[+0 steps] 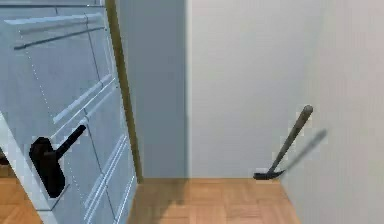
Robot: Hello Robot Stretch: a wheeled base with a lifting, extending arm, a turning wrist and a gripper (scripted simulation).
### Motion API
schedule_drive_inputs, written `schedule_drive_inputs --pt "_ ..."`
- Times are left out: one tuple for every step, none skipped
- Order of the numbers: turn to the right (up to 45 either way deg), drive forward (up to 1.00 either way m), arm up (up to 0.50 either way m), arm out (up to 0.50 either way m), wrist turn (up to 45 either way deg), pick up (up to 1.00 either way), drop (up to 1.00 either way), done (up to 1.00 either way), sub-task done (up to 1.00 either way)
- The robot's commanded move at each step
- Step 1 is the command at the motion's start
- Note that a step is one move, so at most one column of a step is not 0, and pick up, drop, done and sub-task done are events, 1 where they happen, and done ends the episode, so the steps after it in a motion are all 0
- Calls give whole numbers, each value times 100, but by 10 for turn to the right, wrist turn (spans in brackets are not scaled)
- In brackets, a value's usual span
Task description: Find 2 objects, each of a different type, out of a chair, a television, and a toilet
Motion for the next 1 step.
schedule_drive_inputs --pt "-450 0 0 0 0 0 0 0 0"
